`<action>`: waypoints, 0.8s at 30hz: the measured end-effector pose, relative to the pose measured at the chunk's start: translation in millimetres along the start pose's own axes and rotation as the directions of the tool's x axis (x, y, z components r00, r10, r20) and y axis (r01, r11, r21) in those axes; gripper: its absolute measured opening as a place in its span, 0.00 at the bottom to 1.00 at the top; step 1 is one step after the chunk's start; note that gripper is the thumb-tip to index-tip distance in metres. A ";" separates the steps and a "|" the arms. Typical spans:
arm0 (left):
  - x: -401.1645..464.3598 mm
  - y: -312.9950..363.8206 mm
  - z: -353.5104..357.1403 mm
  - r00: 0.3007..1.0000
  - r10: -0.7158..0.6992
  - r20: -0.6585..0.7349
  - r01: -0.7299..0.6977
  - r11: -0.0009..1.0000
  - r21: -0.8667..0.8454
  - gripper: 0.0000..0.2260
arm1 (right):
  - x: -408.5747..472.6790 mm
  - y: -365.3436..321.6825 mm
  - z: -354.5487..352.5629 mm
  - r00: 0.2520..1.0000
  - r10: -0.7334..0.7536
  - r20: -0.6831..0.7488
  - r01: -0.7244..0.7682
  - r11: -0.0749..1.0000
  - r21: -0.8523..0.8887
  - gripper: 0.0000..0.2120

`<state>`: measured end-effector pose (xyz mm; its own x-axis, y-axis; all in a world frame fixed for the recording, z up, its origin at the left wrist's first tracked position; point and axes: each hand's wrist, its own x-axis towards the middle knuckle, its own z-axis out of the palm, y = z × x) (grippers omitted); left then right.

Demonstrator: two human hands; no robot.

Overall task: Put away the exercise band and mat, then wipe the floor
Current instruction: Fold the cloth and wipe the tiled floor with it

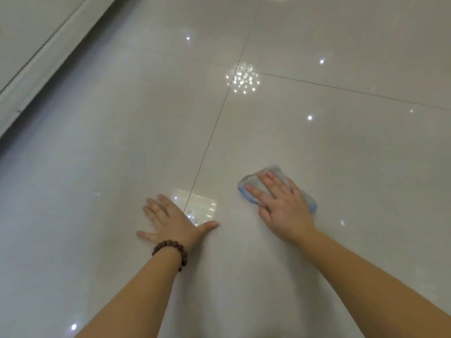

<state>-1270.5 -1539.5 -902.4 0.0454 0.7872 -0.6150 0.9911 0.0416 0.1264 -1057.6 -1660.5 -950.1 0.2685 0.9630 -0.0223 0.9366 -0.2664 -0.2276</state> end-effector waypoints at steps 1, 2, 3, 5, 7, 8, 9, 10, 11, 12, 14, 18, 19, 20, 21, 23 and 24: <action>5.3 1.5 -0.9 0.999 0.005 0.038 -0.006 0.999 0.043 0.71 | 25.1 -0.4 0.9 0.999 0.045 -0.008 -0.045 0.999 0.009 0.25; 7.8 3.0 0.1 0.998 0.009 0.066 -0.013 0.997 0.071 0.72 | 52.3 -0.6 1.4 0.995 0.095 -0.013 -0.095 0.995 0.018 0.25; 8.5 3.4 1.9 0.996 0.010 0.085 -0.017 0.997 0.081 0.72 | 80.1 -1.3 0.4 0.990 0.142 0.007 -0.142 0.990 0.022 0.25; 11.3 1.8 4.3 0.994 0.008 0.110 -0.016 0.997 0.078 0.71 | 138.2 1.7 -5.8 0.983 0.183 0.021 -0.184 0.983 0.009 0.26; 15.2 1.9 3.2 0.991 -0.011 0.131 0.001 0.997 0.074 0.72 | 190.9 12.5 -15.4 0.982 0.186 0.044 -0.186 0.982 0.008 0.25; 16.9 2.4 2.8 0.990 -0.021 0.137 0.010 0.997 0.078 0.72 | 211.5 17.7 -19.1 0.980 0.191 0.055 -0.192 0.981 0.013 0.24; 16.9 3.3 2.4 0.990 -0.024 0.140 0.012 0.997 0.081 0.72 | 224.3 20.1 -21.2 0.975 0.213 0.064 -0.215 0.976 0.023 0.24; 16.9 4.4 1.8 0.990 -0.022 0.141 0.011 0.997 0.078 0.72 | 229.5 17.7 -20.0 0.970 0.236 0.063 -0.239 0.970 0.037 0.25; 16.2 4.1 1.5 0.990 -0.022 0.142 0.011 0.997 0.072 0.72 | 224.9 8.2 -16.9 0.971 0.236 0.050 -0.238 0.970 0.046 0.25; 15.6 3.3 1.1 0.990 -0.020 0.142 0.010 0.998 0.067 0.72 | 210.2 -6.3 -11.7 0.980 0.198 0.033 -0.199 0.979 0.039 0.26; 15.6 2.1 0.9 0.990 -0.014 0.141 0.006 0.998 0.058 0.72 | 152.9 -44.9 -0.8 1.000 -0.001 0.023 0.000 1.000 0.030 0.27; 16.3 1.5 1.8 0.990 -0.019 0.141 0.013 0.999 0.045 0.73 | 68.6 -68.7 7.1 0.907 -0.398 0.140 0.388 0.917 0.095 0.25; 16.7 1.7 2.0 0.990 -0.022 0.139 0.015 0.999 0.049 0.73 | 85.3 -57.4 5.4 0.893 -0.423 0.152 0.416 0.906 0.072 0.25; 17.3 2.3 2.3 0.990 -0.023 0.141 0.016 0.999 0.052 0.73 | 110.9 -46.9 3.9 0.914 -0.377 0.148 0.377 0.926 0.030 0.25; 17.8 2.3 2.9 0.990 -0.027 0.142 0.019 0.998 0.055 0.73 | 143.8 -37.3 2.1 0.957 -0.267 0.117 0.270 0.963 -0.018 0.26; 17.7 1.4 4.6 0.990 -0.023 0.141 0.016 0.998 0.053 0.73 | 204.0 -20.8 -7.3 0.995 0.041 0.092 -0.040 0.999 -0.020 0.28; 17.6 0.6 5.3 0.990 -0.015 0.139 0.009 0.999 0.048 0.73 | 218.2 -19.3 -7.7 0.985 0.149 0.086 -0.149 0.989 0.002 0.27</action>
<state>-1268.5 -1528.9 -917.3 0.0474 0.6935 -0.7189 0.9963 0.0188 0.0838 -1015.4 -1445.5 -943.0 0.3843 0.9127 -0.1392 0.8857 -0.4070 -0.2234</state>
